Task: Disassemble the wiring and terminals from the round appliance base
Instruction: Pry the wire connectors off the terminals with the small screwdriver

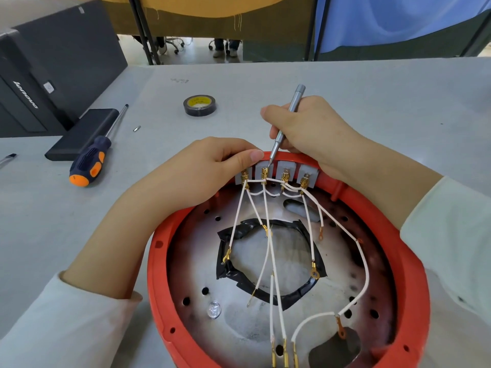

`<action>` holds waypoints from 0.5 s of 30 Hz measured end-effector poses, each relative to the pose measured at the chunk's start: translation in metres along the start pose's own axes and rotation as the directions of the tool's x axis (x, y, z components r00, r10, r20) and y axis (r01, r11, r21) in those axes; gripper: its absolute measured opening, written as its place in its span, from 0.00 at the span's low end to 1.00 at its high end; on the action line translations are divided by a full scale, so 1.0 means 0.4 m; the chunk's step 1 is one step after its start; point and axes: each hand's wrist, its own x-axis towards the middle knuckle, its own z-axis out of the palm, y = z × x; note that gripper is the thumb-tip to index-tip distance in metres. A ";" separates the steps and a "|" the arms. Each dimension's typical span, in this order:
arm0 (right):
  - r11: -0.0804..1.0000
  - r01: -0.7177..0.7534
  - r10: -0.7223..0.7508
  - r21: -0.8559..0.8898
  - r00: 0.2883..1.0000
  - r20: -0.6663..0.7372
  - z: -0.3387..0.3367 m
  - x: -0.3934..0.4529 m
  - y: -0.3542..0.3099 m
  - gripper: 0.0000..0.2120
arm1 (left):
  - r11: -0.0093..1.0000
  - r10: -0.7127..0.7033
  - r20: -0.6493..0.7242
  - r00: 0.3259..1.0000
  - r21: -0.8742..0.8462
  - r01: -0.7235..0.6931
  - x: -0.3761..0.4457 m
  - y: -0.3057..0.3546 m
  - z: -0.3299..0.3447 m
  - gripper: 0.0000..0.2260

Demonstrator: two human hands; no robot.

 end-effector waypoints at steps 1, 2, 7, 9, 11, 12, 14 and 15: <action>1.000 -0.024 0.024 0.002 1.000 0.011 0.001 0.002 -0.001 0.16 | 1.000 -0.001 0.002 1.000 0.003 0.001 0.000 0.000 0.000 0.14; 0.999 -0.047 0.047 0.005 0.999 0.022 0.002 0.004 -0.002 0.16 | 1.000 0.000 0.002 1.000 0.007 0.000 0.001 0.000 0.000 0.14; 0.992 -0.121 0.123 -0.030 0.991 0.047 0.004 0.014 -0.002 0.15 | 1.000 0.005 0.007 1.000 0.007 -0.005 0.001 0.001 0.000 0.13; 0.990 -0.134 0.135 -0.036 0.990 0.049 0.004 0.012 -0.005 0.15 | 1.000 0.006 0.012 1.000 0.007 -0.006 0.001 -0.001 0.000 0.13; 0.996 -0.085 0.085 -0.017 0.996 0.022 0.004 0.005 -0.006 0.15 | 1.000 0.010 0.007 1.000 -0.004 -0.010 0.000 -0.002 -0.001 0.12; 1.000 -0.026 0.026 -0.011 1.000 -0.005 0.005 -0.001 -0.007 0.16 | 1.000 0.010 0.002 1.000 -0.007 -0.010 0.000 -0.001 -0.001 0.11; 0.991 0.130 -0.131 -0.020 0.989 -0.068 0.006 -0.013 -0.007 0.19 | 1.000 0.010 -0.005 1.000 -0.008 -0.010 -0.001 0.000 -0.001 0.11; 0.981 0.194 -0.195 -0.022 0.976 -0.092 0.007 -0.018 -0.007 0.20 | 1.000 0.012 -0.006 1.000 -0.007 -0.012 -0.001 0.000 -0.001 0.11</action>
